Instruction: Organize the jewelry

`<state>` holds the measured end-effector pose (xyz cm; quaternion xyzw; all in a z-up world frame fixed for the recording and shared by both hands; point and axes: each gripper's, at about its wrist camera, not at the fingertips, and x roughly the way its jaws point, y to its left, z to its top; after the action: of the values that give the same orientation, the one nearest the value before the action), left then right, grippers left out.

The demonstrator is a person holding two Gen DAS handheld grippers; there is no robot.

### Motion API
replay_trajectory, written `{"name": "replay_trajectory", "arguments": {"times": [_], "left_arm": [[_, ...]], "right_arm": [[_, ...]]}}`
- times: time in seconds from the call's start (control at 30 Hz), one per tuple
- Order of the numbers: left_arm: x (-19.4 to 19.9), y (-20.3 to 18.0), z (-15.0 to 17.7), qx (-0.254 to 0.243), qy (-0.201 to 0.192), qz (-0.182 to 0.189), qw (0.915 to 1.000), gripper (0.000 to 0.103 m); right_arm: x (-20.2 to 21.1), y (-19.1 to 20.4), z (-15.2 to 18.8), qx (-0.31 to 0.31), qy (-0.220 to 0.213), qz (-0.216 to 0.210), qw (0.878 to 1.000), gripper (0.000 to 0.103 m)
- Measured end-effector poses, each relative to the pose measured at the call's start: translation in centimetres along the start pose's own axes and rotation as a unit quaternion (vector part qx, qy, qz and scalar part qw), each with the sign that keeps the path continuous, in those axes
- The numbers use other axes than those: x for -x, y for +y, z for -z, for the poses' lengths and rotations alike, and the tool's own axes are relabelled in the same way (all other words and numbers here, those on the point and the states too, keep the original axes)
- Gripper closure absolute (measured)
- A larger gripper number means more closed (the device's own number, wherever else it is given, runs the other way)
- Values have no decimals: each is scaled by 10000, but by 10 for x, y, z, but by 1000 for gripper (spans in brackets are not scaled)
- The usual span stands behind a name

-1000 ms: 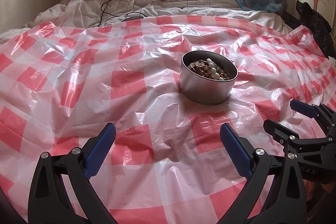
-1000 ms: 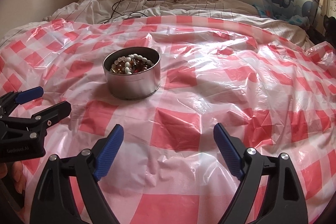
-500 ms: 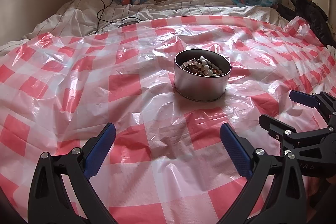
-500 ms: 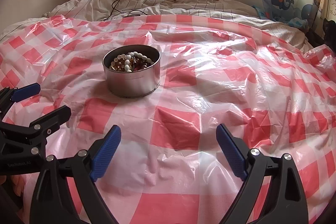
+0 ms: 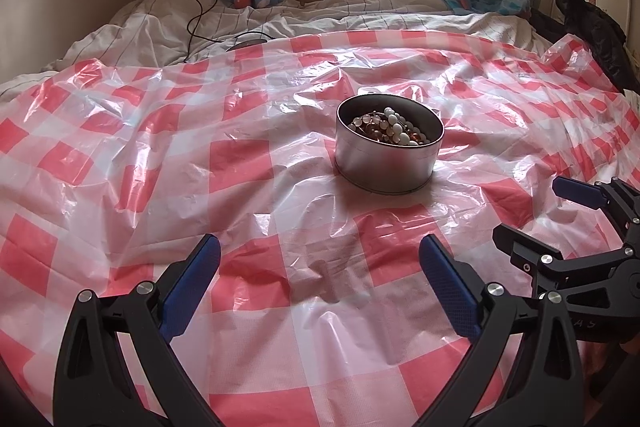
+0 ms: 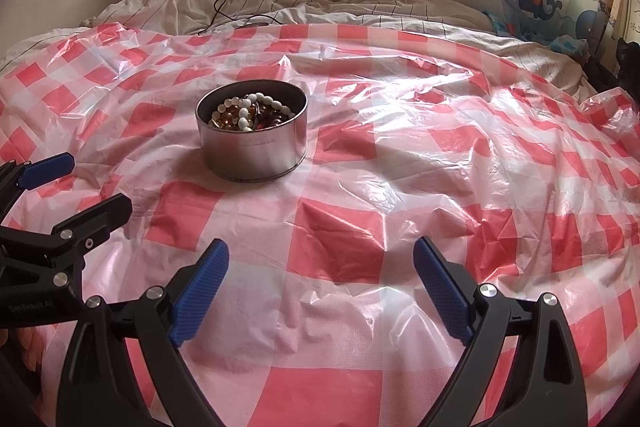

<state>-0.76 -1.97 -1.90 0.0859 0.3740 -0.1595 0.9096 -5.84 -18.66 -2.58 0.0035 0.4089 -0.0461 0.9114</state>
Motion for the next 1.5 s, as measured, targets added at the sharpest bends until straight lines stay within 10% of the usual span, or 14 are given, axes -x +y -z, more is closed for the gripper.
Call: {"name": "replay_trajectory", "arguments": {"times": [1.5], "left_arm": [[-2, 2, 0, 13, 11, -6, 10000, 7]], "right_arm": [[-2, 3, 1, 28, 26, 22, 10000, 11]]}}
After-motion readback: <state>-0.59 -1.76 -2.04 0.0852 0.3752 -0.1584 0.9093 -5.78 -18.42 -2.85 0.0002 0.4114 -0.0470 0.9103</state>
